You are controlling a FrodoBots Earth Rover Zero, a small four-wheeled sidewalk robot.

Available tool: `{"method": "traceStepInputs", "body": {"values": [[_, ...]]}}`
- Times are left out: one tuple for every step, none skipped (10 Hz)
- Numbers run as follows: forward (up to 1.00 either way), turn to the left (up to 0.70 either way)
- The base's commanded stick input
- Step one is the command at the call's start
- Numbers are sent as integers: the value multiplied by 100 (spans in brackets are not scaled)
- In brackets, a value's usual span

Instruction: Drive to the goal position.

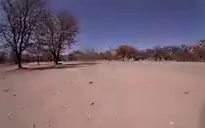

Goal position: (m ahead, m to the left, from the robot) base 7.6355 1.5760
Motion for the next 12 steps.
{"method": "traceStepInputs", "body": {"values": [[100,0],[100,0],[100,0],[100,0],[100,0],[100,0],[100,0],[100,0],[100,0],[100,0],[100,0],[100,0]]}}
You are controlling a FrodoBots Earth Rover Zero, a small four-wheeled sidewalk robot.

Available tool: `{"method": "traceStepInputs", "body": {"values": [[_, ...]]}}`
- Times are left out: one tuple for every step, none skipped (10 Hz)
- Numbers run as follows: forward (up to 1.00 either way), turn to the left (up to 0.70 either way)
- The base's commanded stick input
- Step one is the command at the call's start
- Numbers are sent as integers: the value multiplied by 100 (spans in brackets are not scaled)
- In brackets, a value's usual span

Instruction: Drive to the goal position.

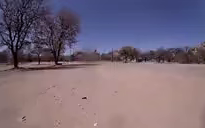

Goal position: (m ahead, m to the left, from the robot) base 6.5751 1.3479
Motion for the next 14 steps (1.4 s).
{"method": "traceStepInputs", "body": {"values": [[100,0],[100,0],[100,0],[100,0],[100,0],[100,0],[100,0],[100,0],[100,0],[100,0],[100,0],[100,0],[100,0],[100,0]]}}
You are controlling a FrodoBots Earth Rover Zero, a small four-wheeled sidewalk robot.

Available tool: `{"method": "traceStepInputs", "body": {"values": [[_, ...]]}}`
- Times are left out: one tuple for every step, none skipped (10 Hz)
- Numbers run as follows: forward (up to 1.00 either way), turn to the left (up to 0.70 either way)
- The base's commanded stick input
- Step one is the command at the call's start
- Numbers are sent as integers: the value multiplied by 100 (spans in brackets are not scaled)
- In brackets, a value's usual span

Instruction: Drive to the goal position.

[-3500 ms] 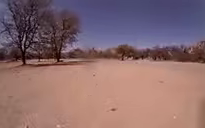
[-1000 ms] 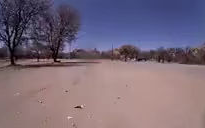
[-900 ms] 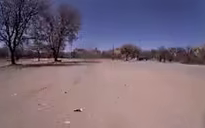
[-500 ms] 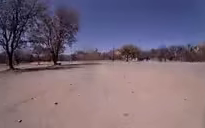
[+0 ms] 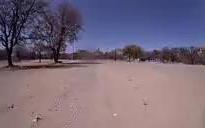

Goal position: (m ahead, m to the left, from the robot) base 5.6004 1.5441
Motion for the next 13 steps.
{"method": "traceStepInputs", "body": {"values": [[100,0],[100,0],[100,0],[100,0],[100,0],[100,0],[100,0],[100,0],[100,0],[100,0],[100,0],[100,0],[100,0]]}}
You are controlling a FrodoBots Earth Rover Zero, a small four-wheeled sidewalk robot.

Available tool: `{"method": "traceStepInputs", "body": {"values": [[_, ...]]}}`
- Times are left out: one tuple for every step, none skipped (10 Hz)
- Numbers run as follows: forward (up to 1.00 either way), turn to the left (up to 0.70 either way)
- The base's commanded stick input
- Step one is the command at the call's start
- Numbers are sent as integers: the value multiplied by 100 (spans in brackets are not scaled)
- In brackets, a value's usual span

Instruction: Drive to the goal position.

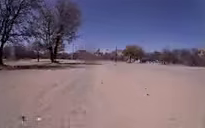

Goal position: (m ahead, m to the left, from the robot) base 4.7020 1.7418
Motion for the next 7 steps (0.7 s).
{"method": "traceStepInputs", "body": {"values": [[100,0],[100,0],[100,0],[100,0],[100,0],[100,0],[100,0]]}}
